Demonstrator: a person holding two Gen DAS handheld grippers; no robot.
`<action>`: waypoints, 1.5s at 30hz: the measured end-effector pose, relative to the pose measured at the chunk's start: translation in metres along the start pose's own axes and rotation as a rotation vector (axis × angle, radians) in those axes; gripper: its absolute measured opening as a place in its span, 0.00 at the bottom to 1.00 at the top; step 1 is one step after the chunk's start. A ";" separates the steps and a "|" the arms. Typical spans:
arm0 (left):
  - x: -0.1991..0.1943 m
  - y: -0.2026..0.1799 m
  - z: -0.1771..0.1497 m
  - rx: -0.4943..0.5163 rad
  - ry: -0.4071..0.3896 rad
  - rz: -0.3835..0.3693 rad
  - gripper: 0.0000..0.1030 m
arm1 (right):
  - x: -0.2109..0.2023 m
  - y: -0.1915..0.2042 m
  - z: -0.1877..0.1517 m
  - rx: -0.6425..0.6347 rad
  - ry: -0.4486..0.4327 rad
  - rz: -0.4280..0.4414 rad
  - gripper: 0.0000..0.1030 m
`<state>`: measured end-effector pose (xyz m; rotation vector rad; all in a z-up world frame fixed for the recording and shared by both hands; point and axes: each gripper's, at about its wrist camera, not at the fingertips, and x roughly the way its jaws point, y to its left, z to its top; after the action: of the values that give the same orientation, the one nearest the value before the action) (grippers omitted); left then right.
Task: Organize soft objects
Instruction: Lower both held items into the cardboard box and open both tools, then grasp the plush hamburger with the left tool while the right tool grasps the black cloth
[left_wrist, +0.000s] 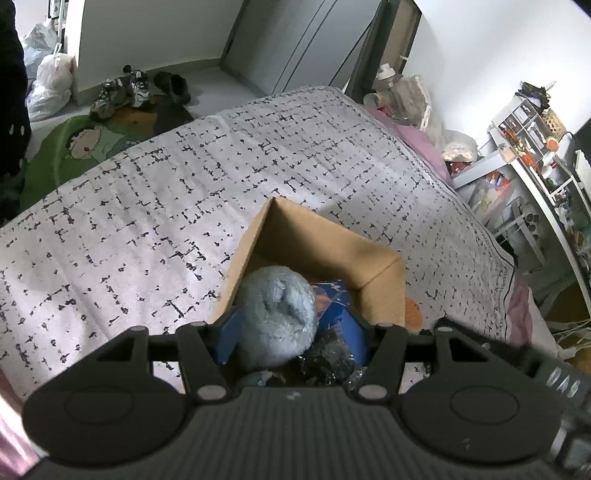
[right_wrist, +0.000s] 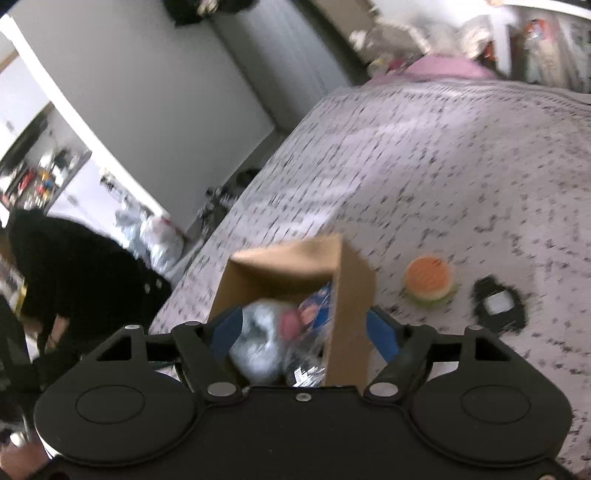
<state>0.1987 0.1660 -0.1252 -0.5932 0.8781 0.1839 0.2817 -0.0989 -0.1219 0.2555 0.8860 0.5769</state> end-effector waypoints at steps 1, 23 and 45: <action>-0.001 -0.001 0.000 0.001 -0.001 -0.002 0.57 | -0.005 -0.007 0.002 0.013 -0.012 -0.006 0.72; -0.004 -0.091 -0.010 0.126 -0.009 -0.029 0.57 | -0.049 -0.108 0.002 0.237 -0.090 -0.103 0.79; 0.053 -0.163 -0.024 0.144 0.042 -0.009 0.57 | -0.014 -0.164 -0.006 0.379 -0.006 -0.088 0.70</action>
<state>0.2795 0.0139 -0.1103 -0.4682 0.9204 0.0993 0.3295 -0.2414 -0.1883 0.5573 0.9933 0.3225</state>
